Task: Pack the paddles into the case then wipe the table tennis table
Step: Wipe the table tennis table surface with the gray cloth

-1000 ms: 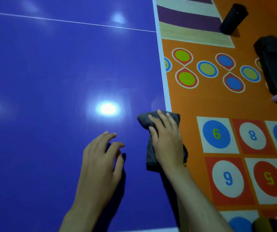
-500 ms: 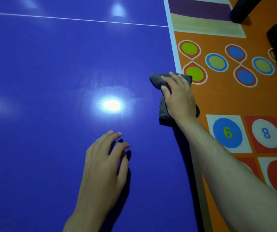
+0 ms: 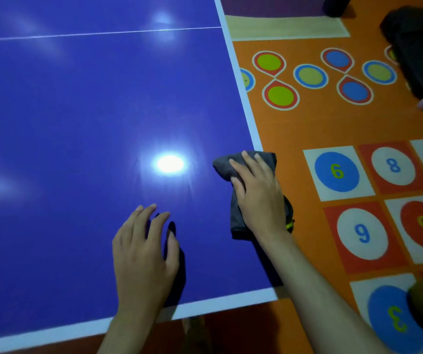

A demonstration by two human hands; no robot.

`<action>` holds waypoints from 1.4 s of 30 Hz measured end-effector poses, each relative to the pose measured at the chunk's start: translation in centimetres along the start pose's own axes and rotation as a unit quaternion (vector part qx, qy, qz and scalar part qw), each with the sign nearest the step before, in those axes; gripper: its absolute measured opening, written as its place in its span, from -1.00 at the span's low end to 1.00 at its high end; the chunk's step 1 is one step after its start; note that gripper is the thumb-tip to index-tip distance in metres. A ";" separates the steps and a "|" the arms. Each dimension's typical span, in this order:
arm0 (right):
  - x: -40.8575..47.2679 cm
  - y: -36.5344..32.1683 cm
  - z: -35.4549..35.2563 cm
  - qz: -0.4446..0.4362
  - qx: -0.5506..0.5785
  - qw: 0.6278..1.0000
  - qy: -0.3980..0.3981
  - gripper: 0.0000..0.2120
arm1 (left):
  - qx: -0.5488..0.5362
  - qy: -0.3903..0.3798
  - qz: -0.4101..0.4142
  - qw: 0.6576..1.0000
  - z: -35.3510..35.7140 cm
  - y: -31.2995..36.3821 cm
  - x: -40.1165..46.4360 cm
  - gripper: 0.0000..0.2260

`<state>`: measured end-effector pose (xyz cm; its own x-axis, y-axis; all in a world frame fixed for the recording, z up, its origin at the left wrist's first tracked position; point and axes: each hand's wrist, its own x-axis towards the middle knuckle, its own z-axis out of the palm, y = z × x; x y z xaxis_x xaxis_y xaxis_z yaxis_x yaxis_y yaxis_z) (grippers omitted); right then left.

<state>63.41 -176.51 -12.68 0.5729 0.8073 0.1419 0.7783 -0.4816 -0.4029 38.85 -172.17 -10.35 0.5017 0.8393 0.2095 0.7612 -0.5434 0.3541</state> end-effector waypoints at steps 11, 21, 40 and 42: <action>-14.1 1.6 -2.6 0.022 0.006 1.000 -0.021 -0.59 | 0.029 0.068 0.043 0.996 -0.4 -1.8 -5.8 -0.67; -14.8 -0.7 -1.9 0.063 -0.047 0.997 0.015 -0.58 | 0.052 0.077 0.052 0.994 0.4 -1.8 -6.0 -0.73; -16.3 -25.2 8.3 0.012 -0.103 0.994 -0.028 -0.48 | -0.206 0.081 -0.053 0.974 -10.5 -23.7 -6.3 -0.73; -16.3 -29.2 10.0 -0.008 -0.113 0.993 -0.045 -0.47 | -0.236 0.095 -0.106 0.961 -12.4 -27.5 -6.2 -0.75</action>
<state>28.77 -172.14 -12.29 0.5428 0.8377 0.0613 0.8306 -0.5245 -0.1873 9.68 -162.20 -10.12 0.2378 0.9430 0.2328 0.5445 -0.3279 0.7720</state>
